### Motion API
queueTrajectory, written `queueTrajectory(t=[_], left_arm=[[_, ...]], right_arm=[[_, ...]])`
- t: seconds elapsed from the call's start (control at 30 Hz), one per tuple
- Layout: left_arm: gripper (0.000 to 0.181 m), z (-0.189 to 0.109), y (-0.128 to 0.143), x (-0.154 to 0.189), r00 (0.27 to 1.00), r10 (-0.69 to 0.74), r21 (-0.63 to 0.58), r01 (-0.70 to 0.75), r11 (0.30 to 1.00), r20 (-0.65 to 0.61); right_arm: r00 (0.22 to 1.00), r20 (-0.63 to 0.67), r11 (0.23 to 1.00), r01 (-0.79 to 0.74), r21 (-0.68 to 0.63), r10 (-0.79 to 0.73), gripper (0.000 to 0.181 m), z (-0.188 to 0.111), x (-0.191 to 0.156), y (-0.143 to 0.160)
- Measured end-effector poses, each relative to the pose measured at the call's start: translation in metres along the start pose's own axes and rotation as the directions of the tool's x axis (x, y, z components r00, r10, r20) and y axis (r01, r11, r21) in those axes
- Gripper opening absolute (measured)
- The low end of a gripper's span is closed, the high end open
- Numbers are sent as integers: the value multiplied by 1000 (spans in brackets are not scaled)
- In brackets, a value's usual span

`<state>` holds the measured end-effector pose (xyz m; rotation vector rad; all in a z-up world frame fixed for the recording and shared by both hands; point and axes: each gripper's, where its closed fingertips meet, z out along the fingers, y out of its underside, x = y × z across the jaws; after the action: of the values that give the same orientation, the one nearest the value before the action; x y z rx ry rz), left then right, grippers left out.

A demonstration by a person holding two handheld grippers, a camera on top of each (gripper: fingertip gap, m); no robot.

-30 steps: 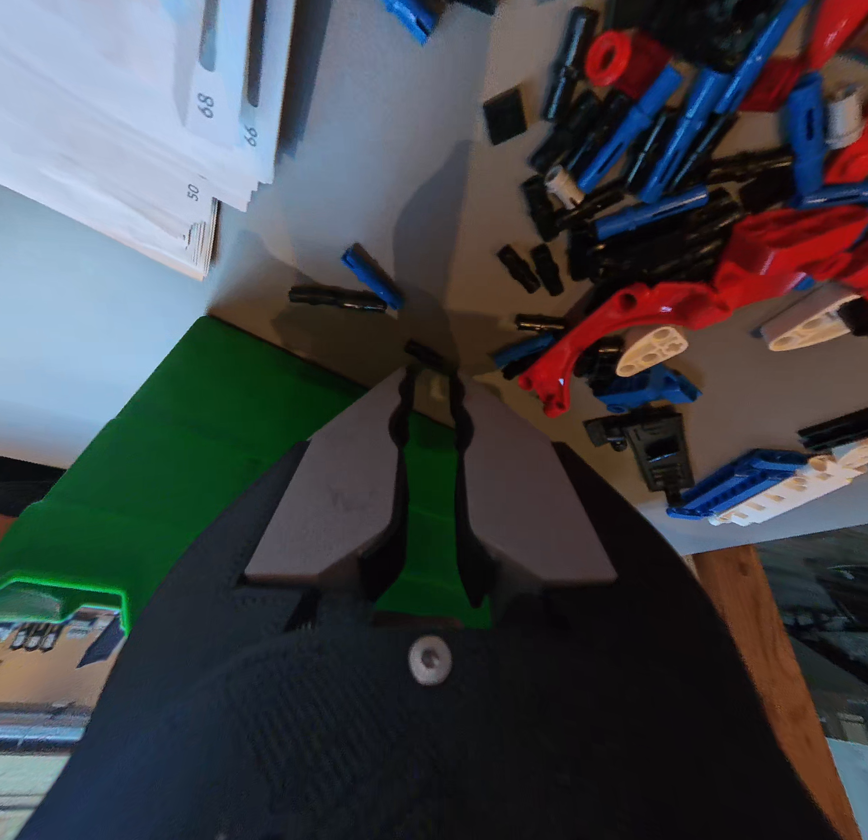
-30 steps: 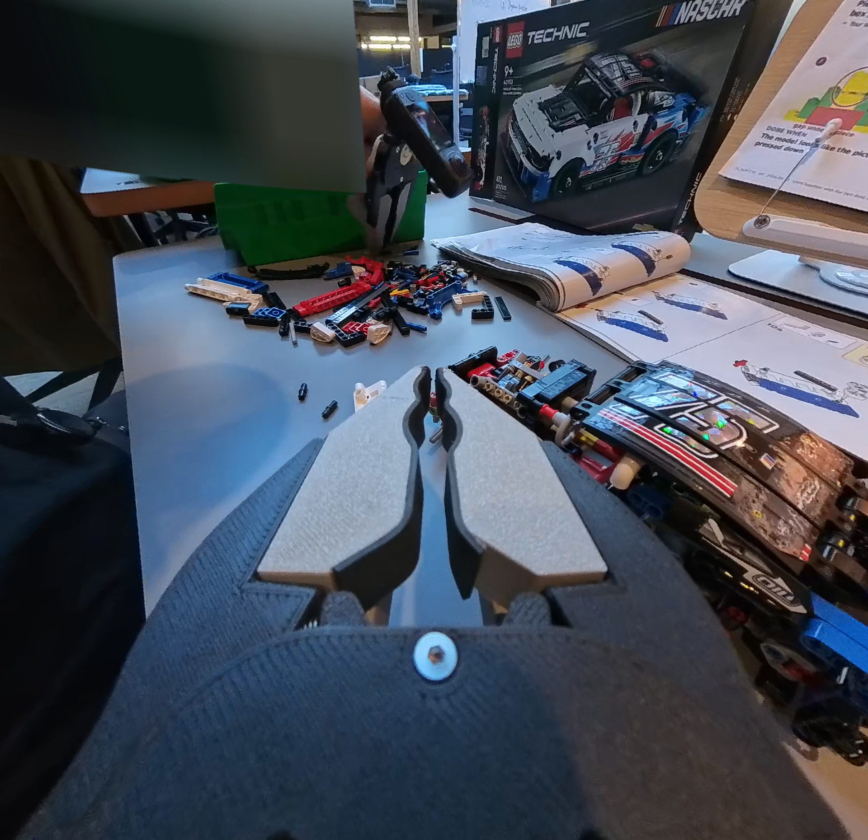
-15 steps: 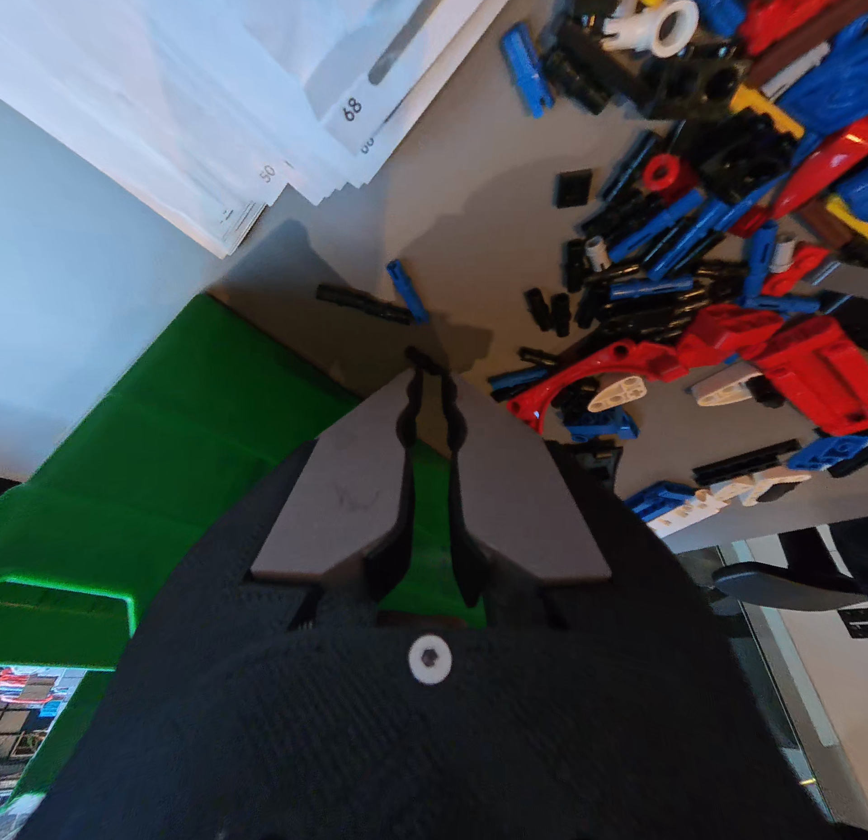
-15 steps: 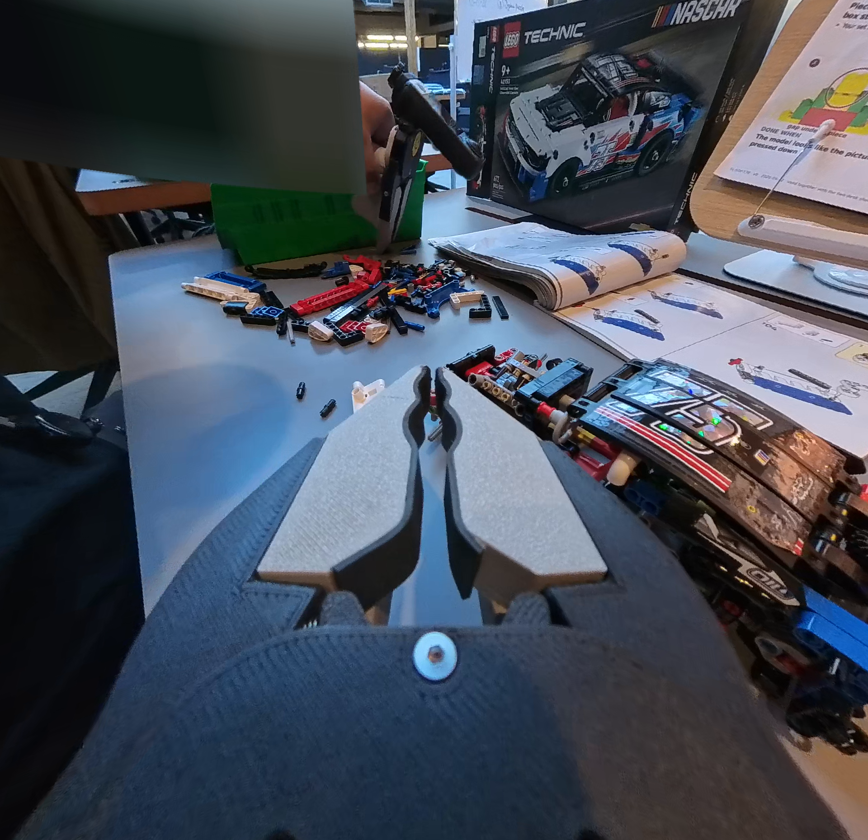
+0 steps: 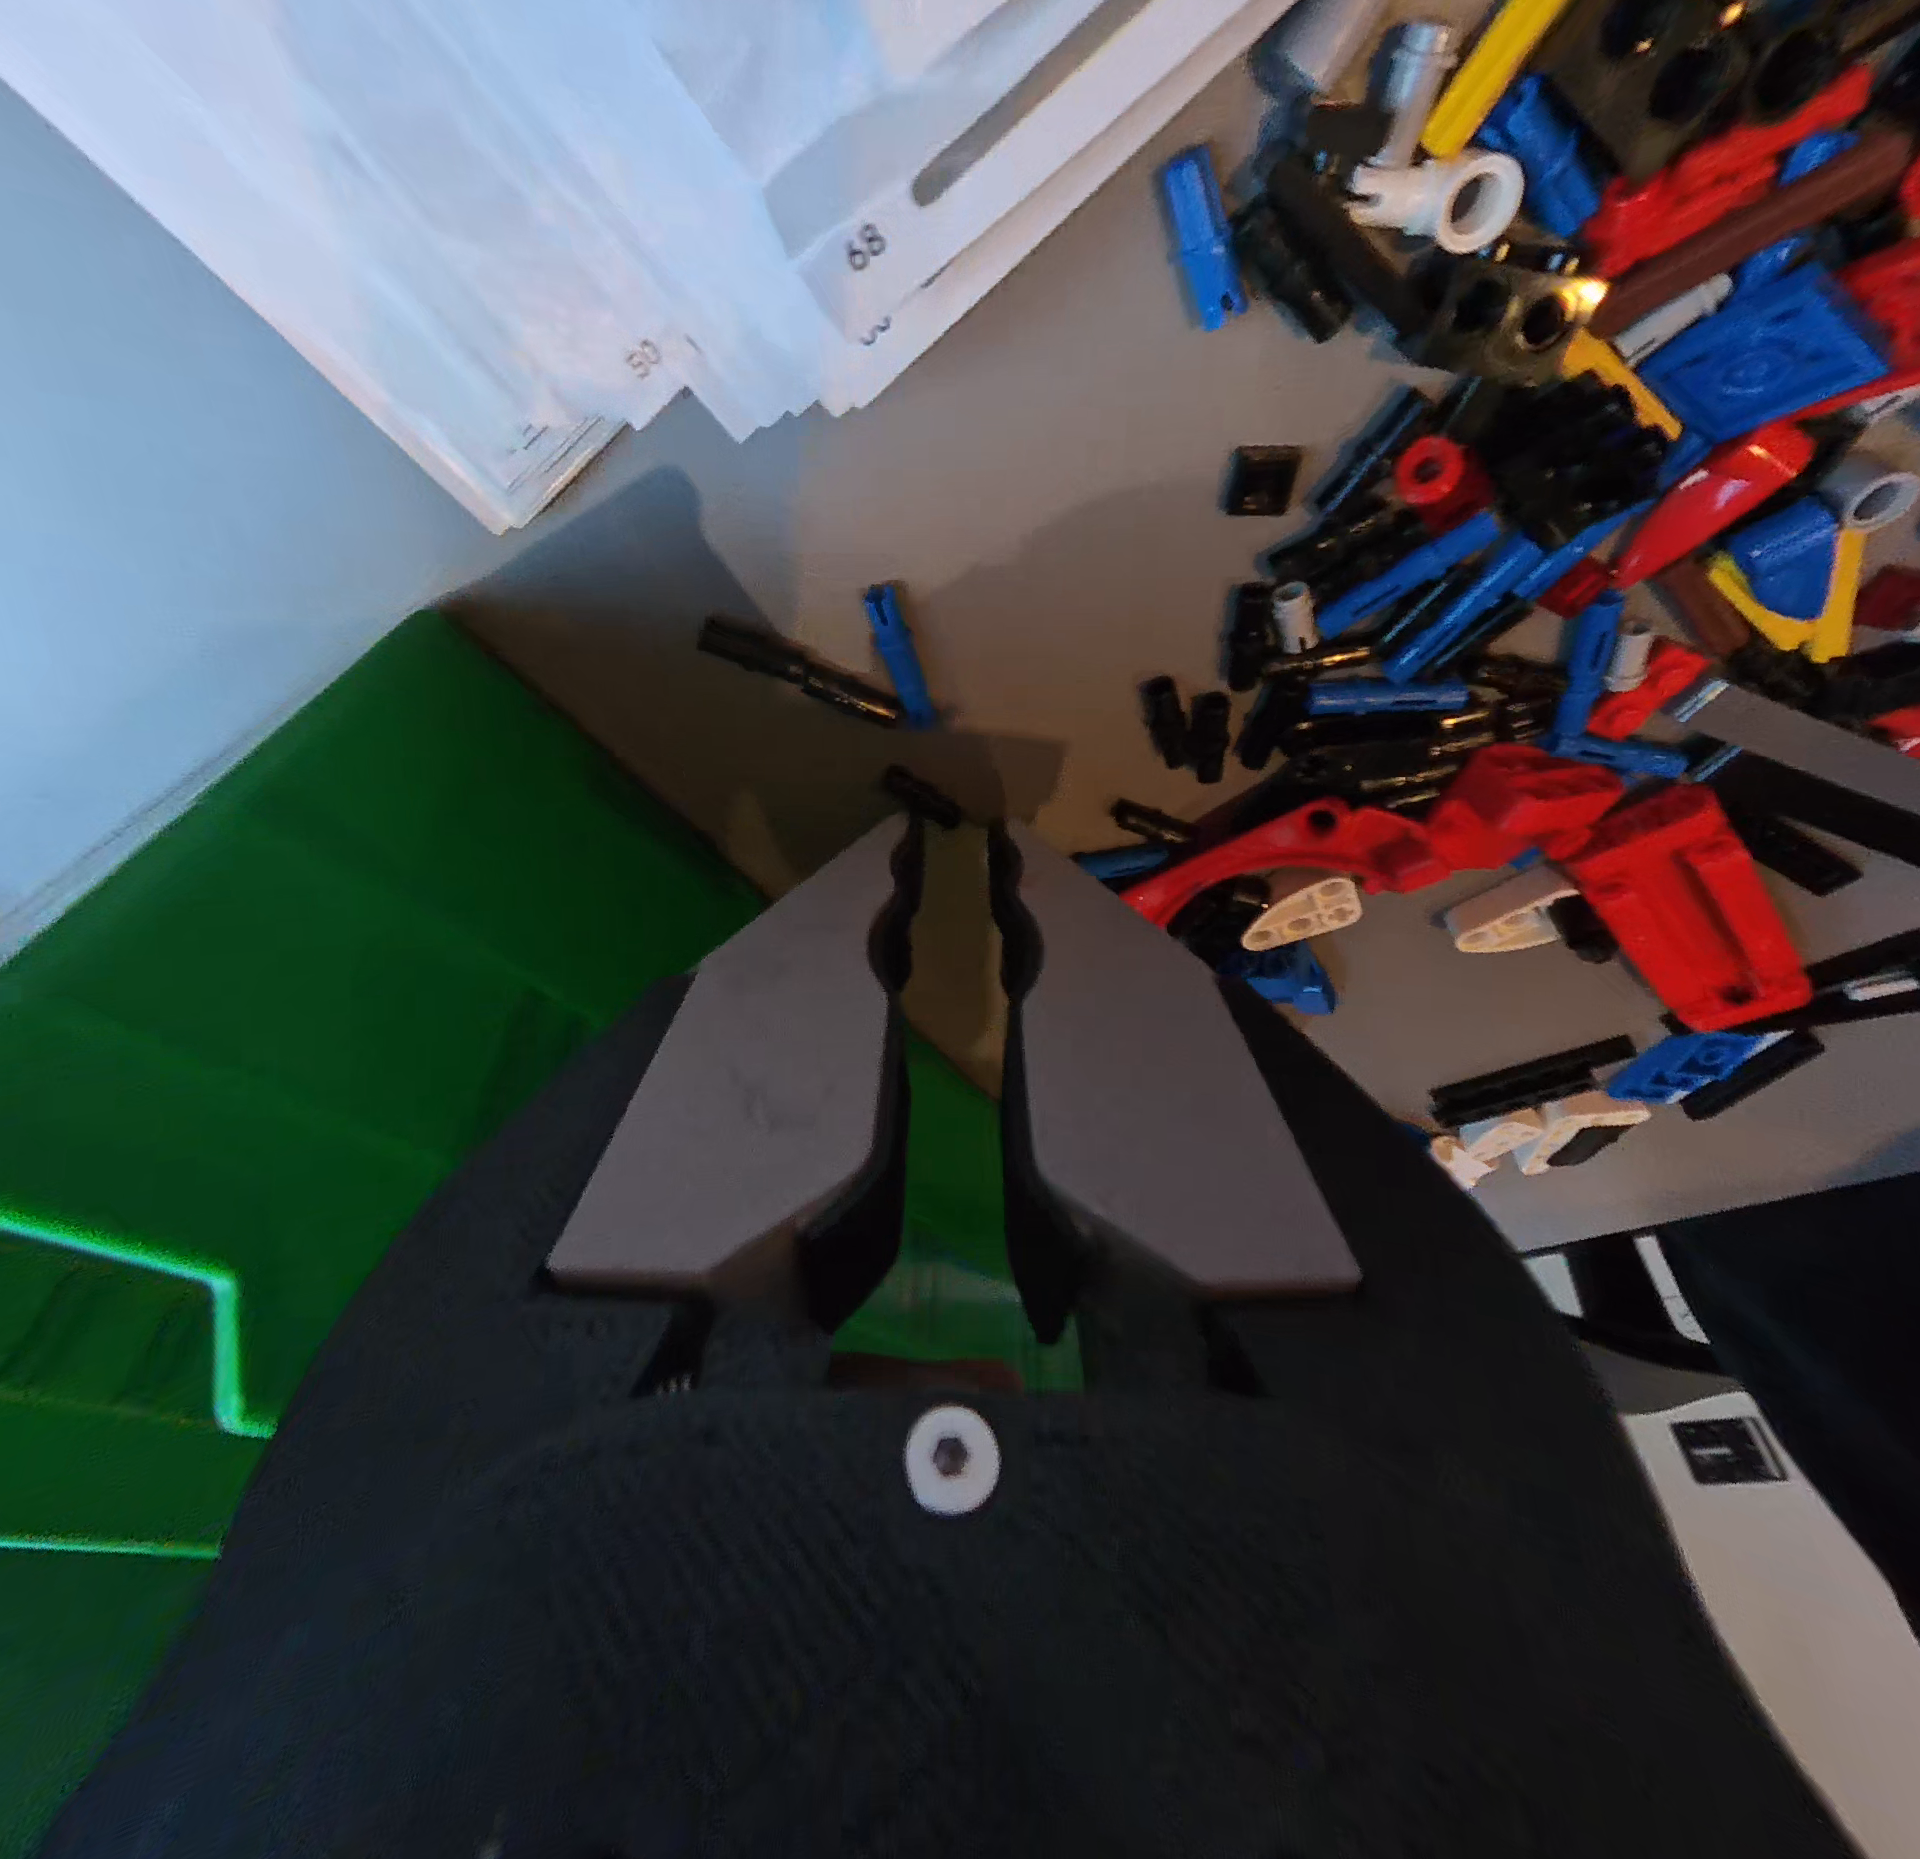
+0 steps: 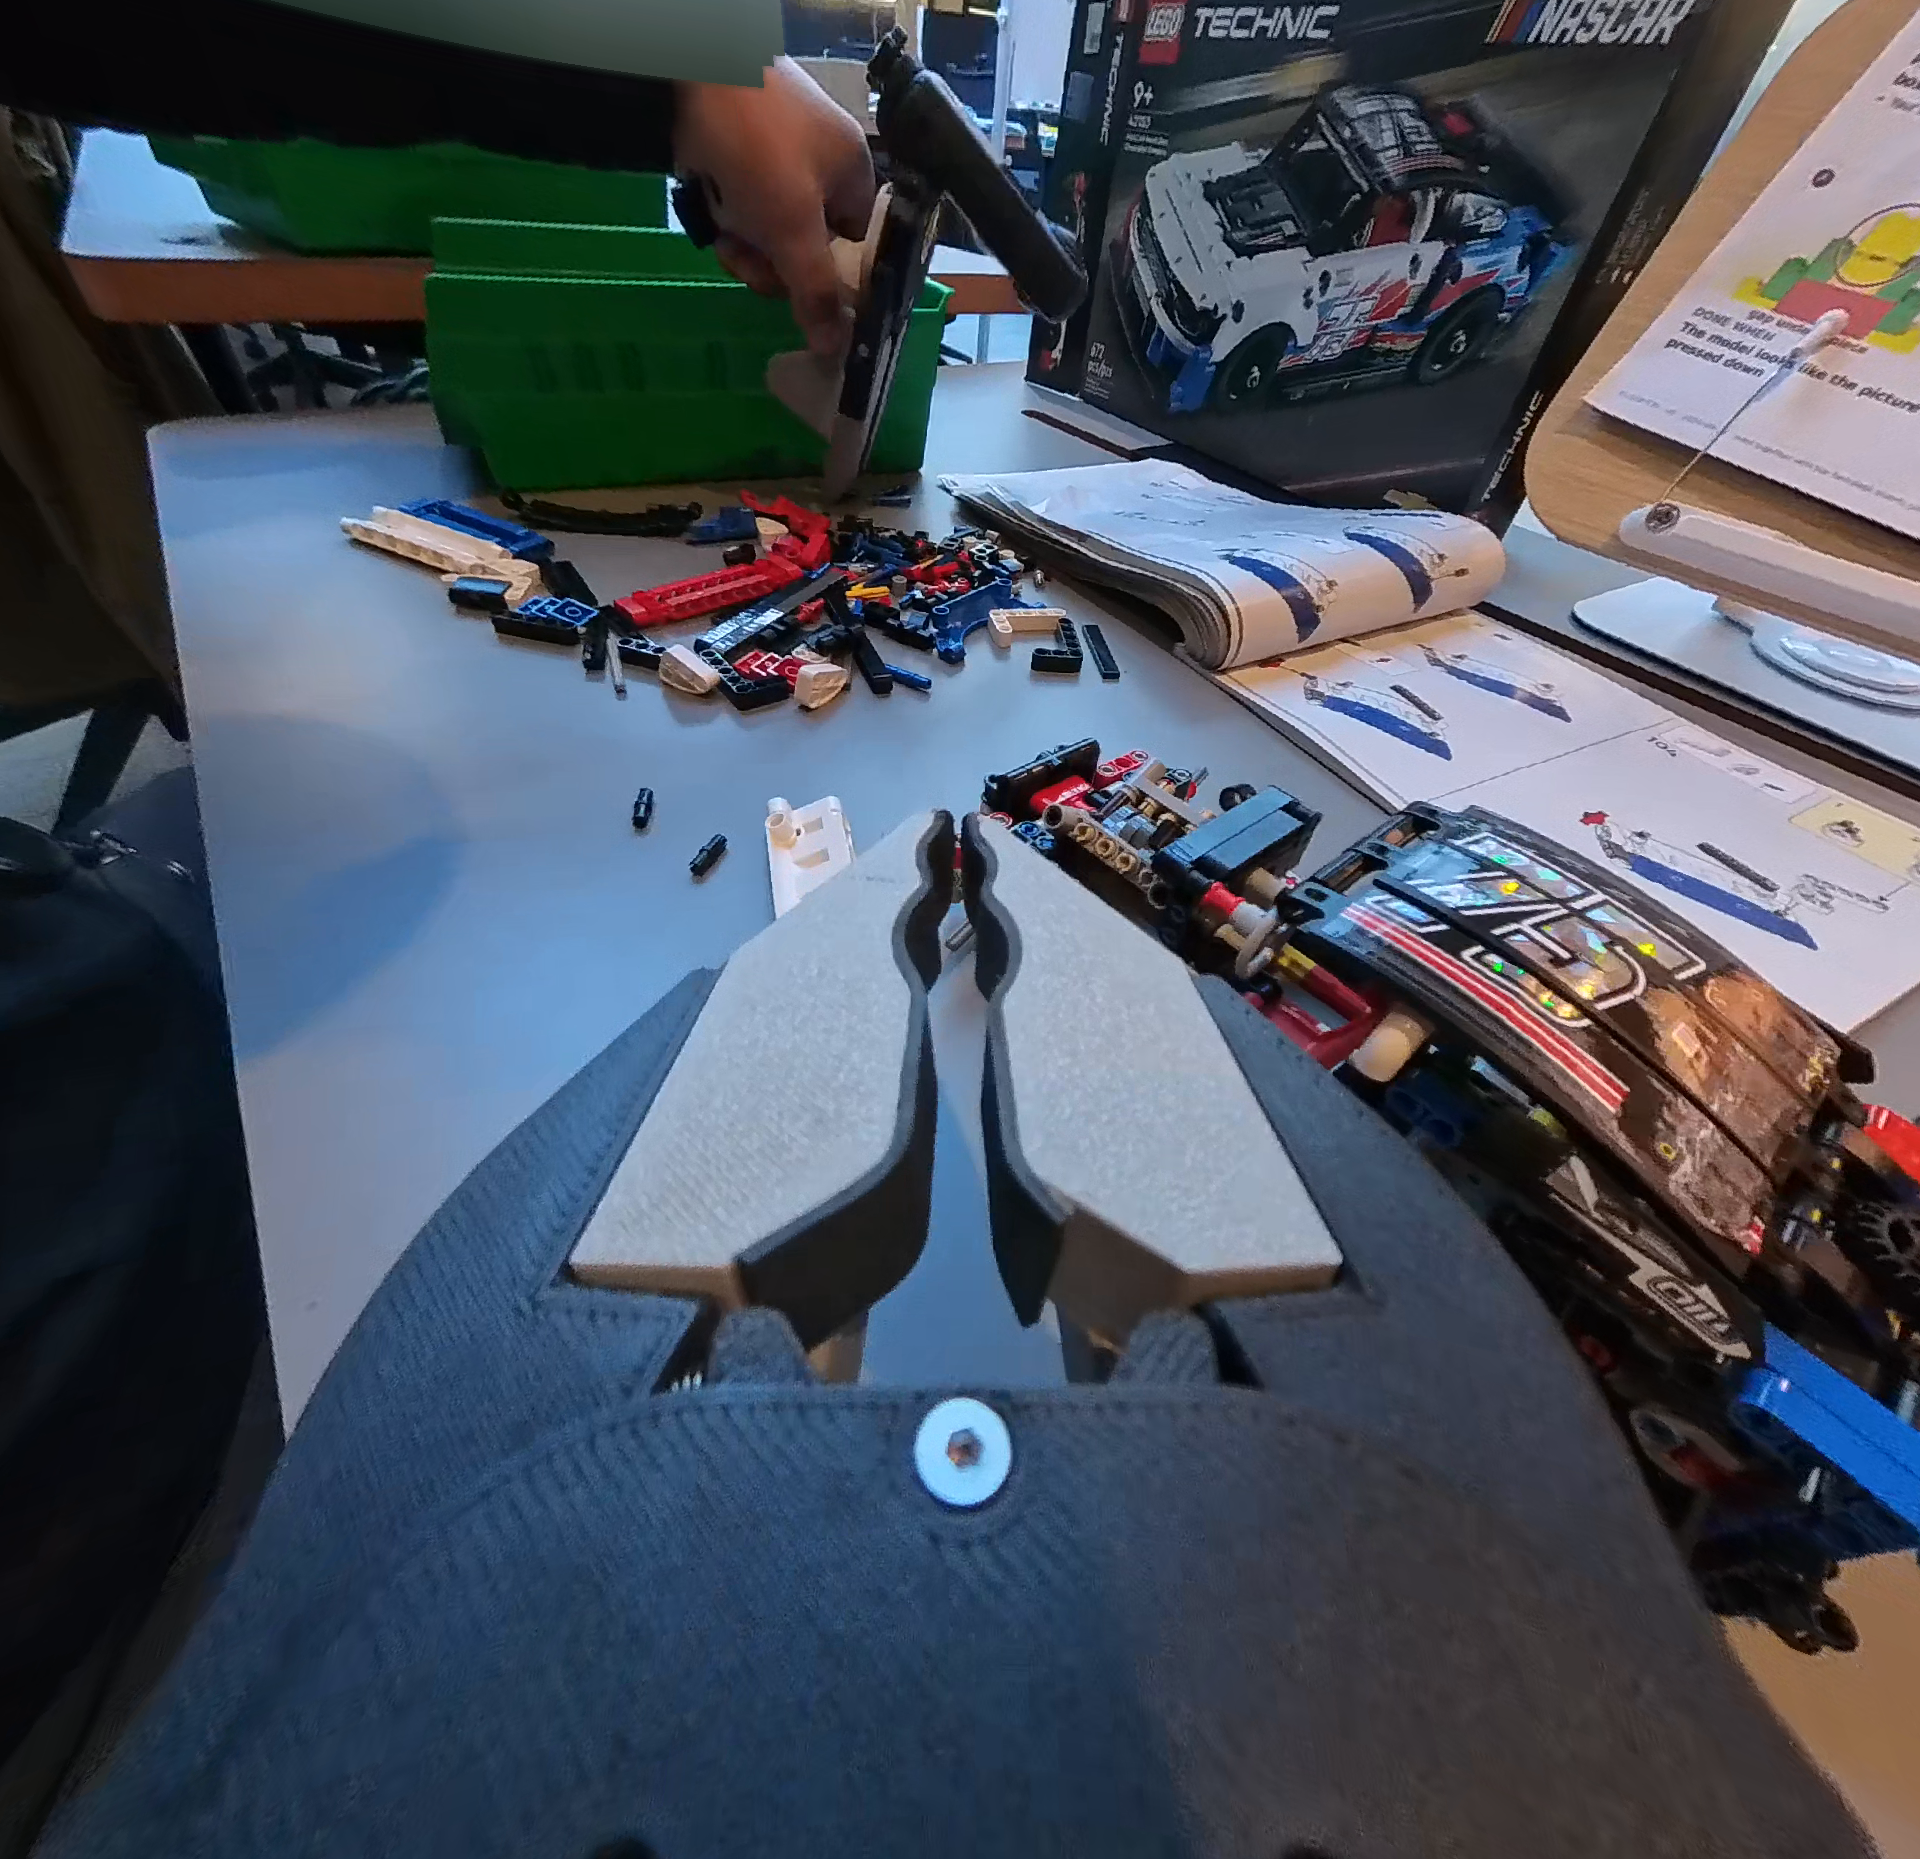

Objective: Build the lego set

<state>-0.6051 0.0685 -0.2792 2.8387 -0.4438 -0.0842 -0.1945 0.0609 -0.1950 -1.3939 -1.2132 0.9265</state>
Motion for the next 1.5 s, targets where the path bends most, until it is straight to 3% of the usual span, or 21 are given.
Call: queueTrajectory(t=[0.23,0.4,0.63,0.73,1.03,1.2,1.27,1.5], left_arm=[[22,-3,-7,3,989,-133,42,135,990,-64],[31,-3,-5,2,985,-167,38,169,985,-45],[17,-2,-8,-2,995,-100,66,98,993,26],[0,-2,-8,-6,995,-82,80,78,994,55],[0,-1,-7,4,994,35,117,-47,992,105],[0,-9,-1,9,997,42,159,-53,986,71],[15,-15,-2,19,998,57,200,-61,978,22],[20,-13,-2,33,984,176,208,-179,962,36]], right_arm=[[1000,12,1000,-10,11,10,0,-1,-1,-2],[1000,3,1000,6,3,-6,0,-2,-2,0],[999,-7,999,32,-11,-32,0,0,-3,1],[999,-3,999,32,-11,-32,0,-1,-4,1],[1000,1,1000,15,-7,-15,0,-1,-2,1],[1000,-8,1000,18,-12,-18,0,-1,-2,2],[1000,-8,1000,17,-15,-17,0,0,-2,2],[1000,-8,1000,13,-15,-13,0,0,-1,3]])
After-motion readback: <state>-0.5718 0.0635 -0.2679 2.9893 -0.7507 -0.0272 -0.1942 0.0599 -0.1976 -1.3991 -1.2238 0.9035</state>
